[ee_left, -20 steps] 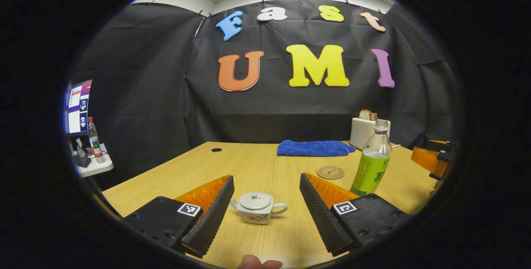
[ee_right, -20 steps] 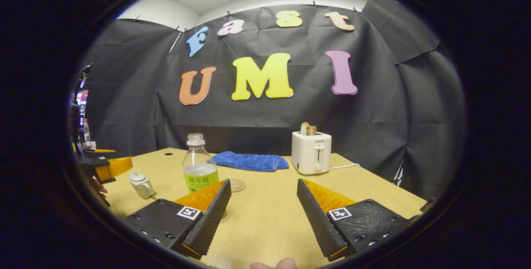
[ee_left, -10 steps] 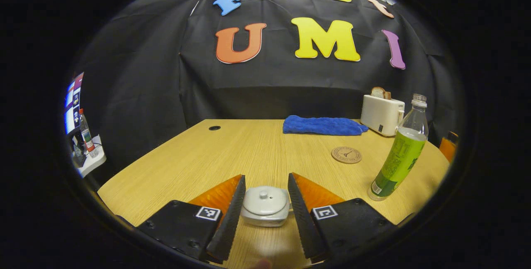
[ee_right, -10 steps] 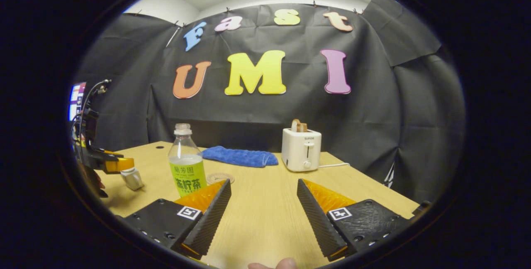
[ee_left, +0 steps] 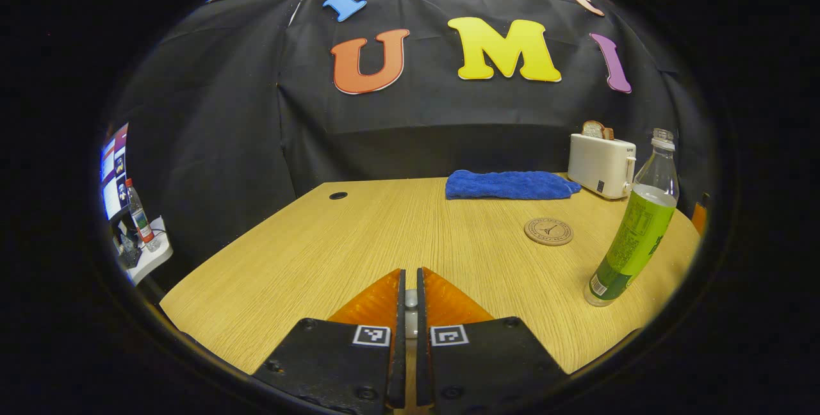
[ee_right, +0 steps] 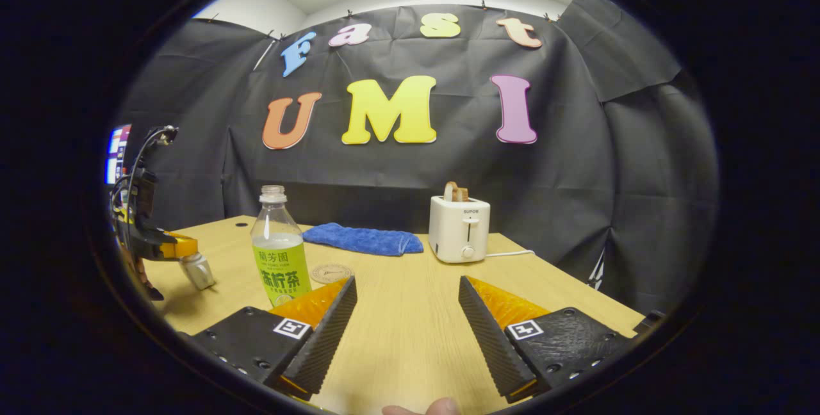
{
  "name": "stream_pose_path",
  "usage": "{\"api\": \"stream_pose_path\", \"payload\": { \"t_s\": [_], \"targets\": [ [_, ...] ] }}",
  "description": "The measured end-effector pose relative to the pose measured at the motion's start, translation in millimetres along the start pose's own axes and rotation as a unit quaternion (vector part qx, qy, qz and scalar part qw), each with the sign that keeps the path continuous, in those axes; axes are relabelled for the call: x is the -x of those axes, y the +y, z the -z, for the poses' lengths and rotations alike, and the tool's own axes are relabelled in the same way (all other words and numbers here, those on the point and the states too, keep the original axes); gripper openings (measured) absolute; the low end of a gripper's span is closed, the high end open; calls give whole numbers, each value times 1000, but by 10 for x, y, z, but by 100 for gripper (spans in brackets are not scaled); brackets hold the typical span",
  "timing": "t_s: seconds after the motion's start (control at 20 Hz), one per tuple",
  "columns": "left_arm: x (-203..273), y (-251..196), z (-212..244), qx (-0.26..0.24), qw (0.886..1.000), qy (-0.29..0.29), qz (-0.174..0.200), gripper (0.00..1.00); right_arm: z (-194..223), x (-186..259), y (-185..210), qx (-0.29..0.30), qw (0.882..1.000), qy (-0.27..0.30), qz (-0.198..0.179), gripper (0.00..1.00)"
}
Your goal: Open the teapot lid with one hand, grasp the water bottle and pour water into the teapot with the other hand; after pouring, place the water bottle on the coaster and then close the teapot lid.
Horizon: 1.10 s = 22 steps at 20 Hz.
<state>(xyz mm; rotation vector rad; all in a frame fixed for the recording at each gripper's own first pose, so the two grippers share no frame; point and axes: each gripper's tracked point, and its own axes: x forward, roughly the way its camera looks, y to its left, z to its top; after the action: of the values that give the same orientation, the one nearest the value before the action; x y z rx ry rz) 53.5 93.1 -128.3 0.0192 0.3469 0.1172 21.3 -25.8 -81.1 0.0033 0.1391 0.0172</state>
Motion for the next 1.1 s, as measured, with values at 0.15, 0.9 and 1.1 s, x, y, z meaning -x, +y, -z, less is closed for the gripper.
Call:
{"api": "stream_pose_path", "payload": {
  "t_s": [0.15, 0.9, 1.1],
  "targets": [
    [6, -13, -28, -3, 1000, -6, 2, 3, 15, -15, -10, 2, 1000, -1, 1, 95],
    [433, -31, -360, 14, 998, -54, 25, 2, 140, -12, 1018, 12, 989, 23, -147, 95],
    [536, 7, -398, 34, 997, -70, 27, 2, 161, -174, 1295, 14, 987, 27, -157, 95]
  ]
}}
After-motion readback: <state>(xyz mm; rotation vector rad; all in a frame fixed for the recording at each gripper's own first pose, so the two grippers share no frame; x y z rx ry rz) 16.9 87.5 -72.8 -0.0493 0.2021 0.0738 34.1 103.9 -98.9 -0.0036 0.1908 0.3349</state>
